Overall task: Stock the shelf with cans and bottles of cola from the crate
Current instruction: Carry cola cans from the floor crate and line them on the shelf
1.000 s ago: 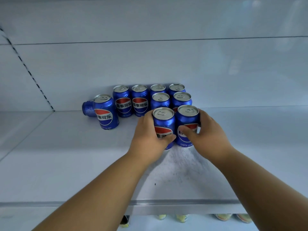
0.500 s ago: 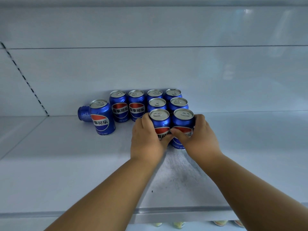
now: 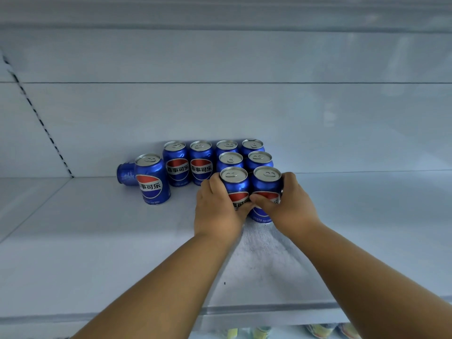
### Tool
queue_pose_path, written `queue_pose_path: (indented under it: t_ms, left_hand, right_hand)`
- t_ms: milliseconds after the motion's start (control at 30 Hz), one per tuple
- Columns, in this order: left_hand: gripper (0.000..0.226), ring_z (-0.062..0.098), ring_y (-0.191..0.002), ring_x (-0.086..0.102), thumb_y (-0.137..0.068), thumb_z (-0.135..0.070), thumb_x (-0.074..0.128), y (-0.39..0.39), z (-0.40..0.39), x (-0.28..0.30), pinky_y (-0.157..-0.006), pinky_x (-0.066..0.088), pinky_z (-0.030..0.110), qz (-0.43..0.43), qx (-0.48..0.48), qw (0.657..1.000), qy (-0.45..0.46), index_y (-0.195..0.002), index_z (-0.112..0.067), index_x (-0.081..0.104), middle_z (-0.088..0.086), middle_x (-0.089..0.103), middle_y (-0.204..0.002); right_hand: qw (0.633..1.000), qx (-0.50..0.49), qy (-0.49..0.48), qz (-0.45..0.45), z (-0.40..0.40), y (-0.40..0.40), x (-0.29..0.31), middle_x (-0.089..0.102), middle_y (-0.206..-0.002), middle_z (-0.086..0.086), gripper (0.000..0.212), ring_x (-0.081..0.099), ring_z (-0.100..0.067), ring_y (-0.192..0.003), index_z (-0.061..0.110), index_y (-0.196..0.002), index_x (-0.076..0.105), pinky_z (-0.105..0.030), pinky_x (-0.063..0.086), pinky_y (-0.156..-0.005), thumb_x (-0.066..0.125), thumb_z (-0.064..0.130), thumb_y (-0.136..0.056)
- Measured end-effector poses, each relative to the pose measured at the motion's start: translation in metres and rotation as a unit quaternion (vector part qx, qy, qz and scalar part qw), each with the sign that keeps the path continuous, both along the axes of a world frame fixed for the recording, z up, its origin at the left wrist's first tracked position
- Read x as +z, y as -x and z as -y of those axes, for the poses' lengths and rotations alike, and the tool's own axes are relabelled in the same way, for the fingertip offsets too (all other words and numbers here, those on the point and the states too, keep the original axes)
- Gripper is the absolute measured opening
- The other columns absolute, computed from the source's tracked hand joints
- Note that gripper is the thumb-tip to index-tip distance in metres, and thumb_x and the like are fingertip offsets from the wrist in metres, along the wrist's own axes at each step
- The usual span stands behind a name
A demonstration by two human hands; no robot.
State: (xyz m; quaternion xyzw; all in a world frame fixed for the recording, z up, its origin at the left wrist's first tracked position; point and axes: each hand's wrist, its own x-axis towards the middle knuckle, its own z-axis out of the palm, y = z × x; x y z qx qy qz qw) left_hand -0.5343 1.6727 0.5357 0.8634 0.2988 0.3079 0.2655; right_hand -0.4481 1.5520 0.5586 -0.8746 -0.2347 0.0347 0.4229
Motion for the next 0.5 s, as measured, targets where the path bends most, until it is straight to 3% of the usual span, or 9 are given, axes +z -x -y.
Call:
queue_pose_path:
  t_ms: [167, 233, 300, 333, 500]
  left_hand:
    - [0.094, 0.026, -0.121, 0.048, -0.067, -0.053, 0.085, 0.000, -0.001, 0.003, -0.099, 0.048, 0.044, 0.009, -0.005, 0.999, 0.038, -0.138, -0.014, 0.036, 0.006, 0.047, -0.132]
    - [0.104, 0.028, -0.126, 0.047, -0.064, -0.050, 0.087, 0.005, 0.004, 0.003, -0.102, 0.047, 0.046, 0.031, -0.006, 0.998, 0.061, -0.144, -0.014, 0.032, 0.007, 0.046, -0.136]
    - [0.110, 0.031, -0.131, 0.042, -0.066, -0.046, 0.087, 0.016, 0.017, 0.003, -0.107, 0.044, 0.046, 0.077, 0.016, 0.996, 0.043, -0.150, -0.010, 0.027, 0.012, 0.044, -0.141]
    - [0.108, 0.032, -0.133, 0.041, -0.068, -0.043, 0.087, 0.022, 0.026, 0.004, -0.108, 0.042, 0.046, 0.108, 0.026, 0.994, 0.024, -0.150, -0.007, 0.027, 0.015, 0.043, -0.143]
    - [0.083, 0.035, -0.133, 0.040, -0.074, -0.027, 0.083, 0.032, 0.066, 0.024, -0.109, 0.041, 0.049, 0.219, -0.011, 0.975, -0.030, -0.141, -0.001, 0.040, 0.020, 0.045, -0.142]
  right_hand:
    - [1.000, -0.005, -0.019, -0.013, 0.001, 0.005, 0.002, 0.061, -0.116, 0.007, 0.055, 0.061, -0.016, -0.103, 0.028, -0.114, 0.045, -0.027, 0.044, -0.076, 0.081, 0.047, -0.078]
    - [0.999, -0.017, -0.033, -0.023, 0.003, 0.012, 0.000, 0.057, -0.131, 0.006, 0.073, 0.059, -0.017, -0.118, 0.025, -0.133, 0.044, -0.031, 0.048, -0.086, 0.082, 0.051, -0.075]
    - [0.998, -0.041, -0.047, -0.020, 0.008, 0.022, -0.001, 0.045, -0.149, 0.005, 0.100, 0.051, -0.017, -0.132, 0.024, -0.151, 0.030, -0.041, 0.048, -0.103, 0.080, 0.059, -0.071]
    - [0.997, -0.050, -0.058, -0.010, 0.012, 0.027, -0.001, 0.041, -0.152, 0.004, 0.104, 0.048, -0.017, -0.135, 0.025, -0.154, 0.026, -0.042, 0.046, -0.106, 0.079, 0.061, -0.072]
    - [0.992, -0.067, -0.086, 0.065, 0.047, 0.037, 0.011, 0.040, -0.148, 0.007, 0.084, 0.049, -0.008, -0.127, 0.024, -0.150, 0.032, -0.026, 0.042, -0.095, 0.072, 0.054, -0.083]
